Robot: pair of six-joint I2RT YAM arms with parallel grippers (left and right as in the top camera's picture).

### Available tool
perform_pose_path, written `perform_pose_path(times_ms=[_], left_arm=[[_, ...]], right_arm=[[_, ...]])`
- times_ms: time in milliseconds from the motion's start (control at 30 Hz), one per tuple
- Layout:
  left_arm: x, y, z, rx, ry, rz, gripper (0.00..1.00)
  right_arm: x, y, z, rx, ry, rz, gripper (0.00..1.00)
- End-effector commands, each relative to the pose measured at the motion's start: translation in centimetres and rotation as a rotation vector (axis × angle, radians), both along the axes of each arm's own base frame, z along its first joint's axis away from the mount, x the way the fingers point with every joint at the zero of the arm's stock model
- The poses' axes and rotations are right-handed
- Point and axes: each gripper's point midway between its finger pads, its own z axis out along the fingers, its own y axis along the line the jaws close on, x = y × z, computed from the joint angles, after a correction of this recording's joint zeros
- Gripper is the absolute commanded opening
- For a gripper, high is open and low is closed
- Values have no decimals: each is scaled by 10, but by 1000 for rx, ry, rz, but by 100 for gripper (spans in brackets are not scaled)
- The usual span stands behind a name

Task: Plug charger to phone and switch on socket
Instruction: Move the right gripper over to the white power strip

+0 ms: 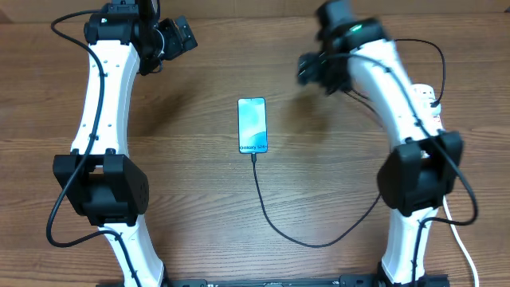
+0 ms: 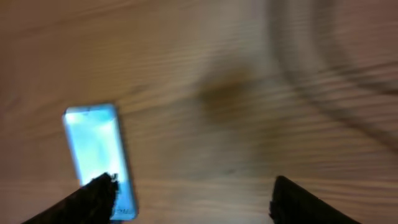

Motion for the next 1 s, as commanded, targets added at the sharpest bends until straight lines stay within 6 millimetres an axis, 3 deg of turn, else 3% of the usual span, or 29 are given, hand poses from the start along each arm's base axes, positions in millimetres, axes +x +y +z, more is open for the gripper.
perform_pose_path(times_ms=[0,133,400,633,800,967], left_arm=[[-1,2,15,16,-36,-9,100],[-1,2,15,16,-36,-9,100],[-1,2,15,16,-36,-9,100],[-1,2,15,16,-36,-9,100],[-1,2,15,16,-36,-9,100],[-1,2,15,16,-36,-9,100]], right_arm=[[13,-67,25,-82,-49,-135,86],[1,-138,24,-77,18,-346,97],[-34,-231,18,-108,119,-553,100],[-81,-311,15,-245,205,-764,100],[-99,-348,-6,-221,225,-889,100],[-110,-353,-38,-166,271,-918,100]])
